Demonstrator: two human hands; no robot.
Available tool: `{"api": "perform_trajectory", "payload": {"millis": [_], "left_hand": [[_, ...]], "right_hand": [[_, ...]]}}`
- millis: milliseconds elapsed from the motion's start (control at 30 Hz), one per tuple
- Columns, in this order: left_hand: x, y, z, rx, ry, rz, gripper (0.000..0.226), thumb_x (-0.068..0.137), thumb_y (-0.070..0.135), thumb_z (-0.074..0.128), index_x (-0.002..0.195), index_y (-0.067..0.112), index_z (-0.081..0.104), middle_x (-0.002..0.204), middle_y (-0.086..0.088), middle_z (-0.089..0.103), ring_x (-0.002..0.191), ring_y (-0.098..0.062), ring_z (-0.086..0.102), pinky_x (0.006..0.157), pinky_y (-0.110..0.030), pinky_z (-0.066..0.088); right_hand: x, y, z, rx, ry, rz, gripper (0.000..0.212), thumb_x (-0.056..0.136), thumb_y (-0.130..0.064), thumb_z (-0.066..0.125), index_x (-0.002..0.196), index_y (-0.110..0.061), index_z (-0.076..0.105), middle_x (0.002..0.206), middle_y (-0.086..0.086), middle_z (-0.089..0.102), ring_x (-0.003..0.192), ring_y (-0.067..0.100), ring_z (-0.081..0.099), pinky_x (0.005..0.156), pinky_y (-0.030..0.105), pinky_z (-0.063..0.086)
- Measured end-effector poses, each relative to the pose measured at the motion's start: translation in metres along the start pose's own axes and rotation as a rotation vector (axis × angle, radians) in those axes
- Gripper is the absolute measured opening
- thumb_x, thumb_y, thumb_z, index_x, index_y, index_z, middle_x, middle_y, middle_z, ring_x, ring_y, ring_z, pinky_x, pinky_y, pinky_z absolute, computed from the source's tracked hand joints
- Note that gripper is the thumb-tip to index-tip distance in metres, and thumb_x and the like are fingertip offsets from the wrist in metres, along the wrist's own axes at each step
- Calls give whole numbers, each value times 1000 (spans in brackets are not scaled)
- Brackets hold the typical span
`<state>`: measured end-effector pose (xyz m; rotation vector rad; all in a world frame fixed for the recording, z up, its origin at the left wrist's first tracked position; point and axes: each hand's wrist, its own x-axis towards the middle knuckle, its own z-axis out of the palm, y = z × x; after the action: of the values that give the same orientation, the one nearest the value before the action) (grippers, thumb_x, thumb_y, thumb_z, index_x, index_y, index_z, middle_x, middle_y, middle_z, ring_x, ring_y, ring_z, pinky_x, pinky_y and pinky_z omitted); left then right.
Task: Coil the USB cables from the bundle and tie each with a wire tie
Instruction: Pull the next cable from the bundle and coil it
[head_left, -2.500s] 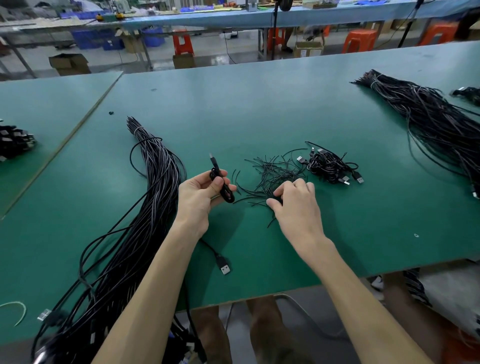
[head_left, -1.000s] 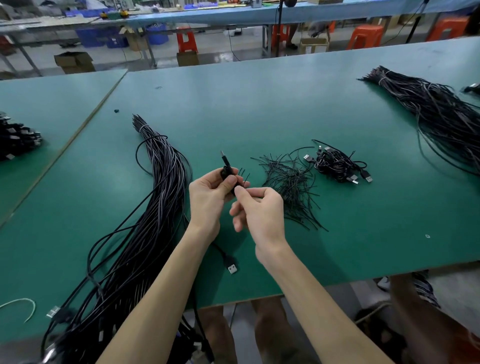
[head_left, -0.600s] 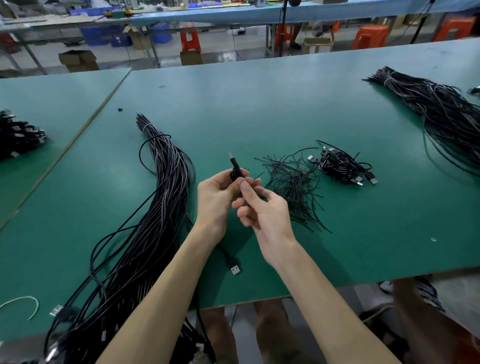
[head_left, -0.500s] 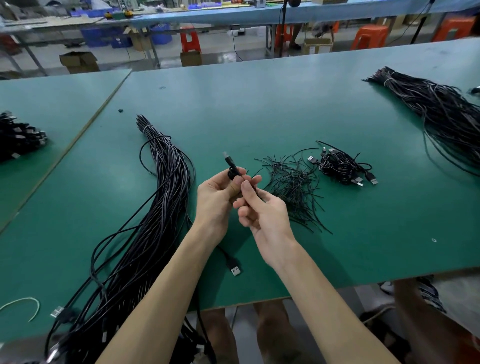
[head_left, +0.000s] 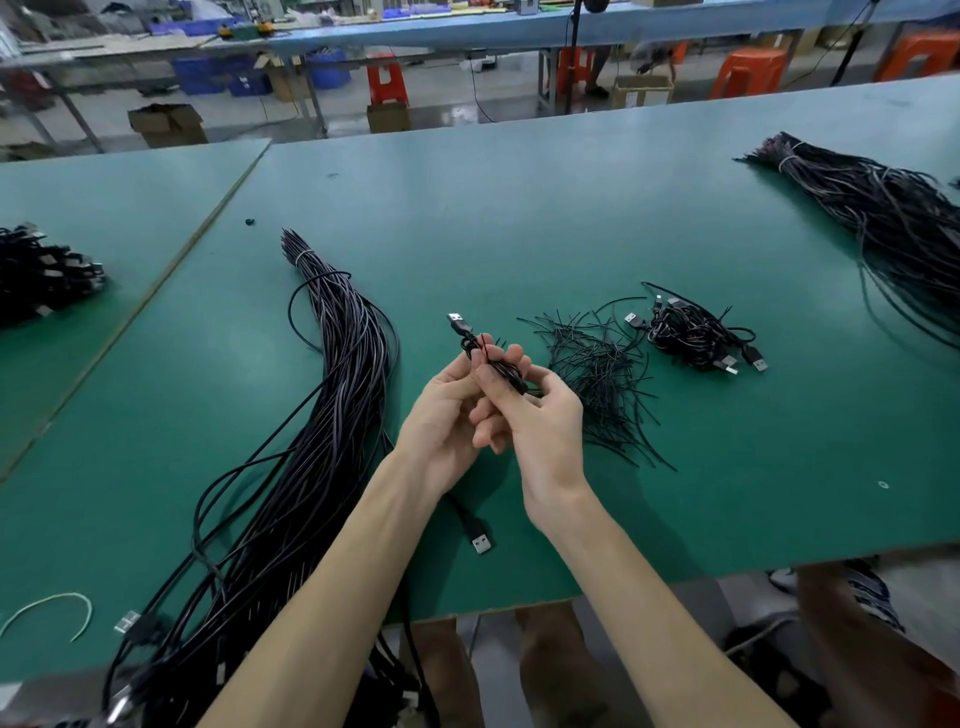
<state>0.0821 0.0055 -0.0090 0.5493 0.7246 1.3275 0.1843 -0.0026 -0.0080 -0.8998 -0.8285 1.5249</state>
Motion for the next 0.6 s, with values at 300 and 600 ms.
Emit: {"api": "perform_trajectory", "payload": {"millis": [300, 600], "left_hand": [[1, 1, -2, 4, 5, 7, 28, 102, 12, 54, 89, 21, 77, 71, -6, 58, 29, -7, 39, 33, -20, 37], [-3, -3, 8, 42, 34, 167, 12, 92, 18, 65, 87, 15, 75, 95, -12, 76, 30, -5, 39, 28, -15, 36]], "right_hand": [[-3, -2, -5, 43, -75, -20, 38, 89, -20, 80, 117, -4, 59, 71, 11, 69, 49, 16, 57, 50, 24, 38], [-9, 7, -1, -84, -23, -126, 18, 105, -20, 59, 120, -11, 61, 64, 8, 67, 37, 19, 51, 41, 22, 43]]}}
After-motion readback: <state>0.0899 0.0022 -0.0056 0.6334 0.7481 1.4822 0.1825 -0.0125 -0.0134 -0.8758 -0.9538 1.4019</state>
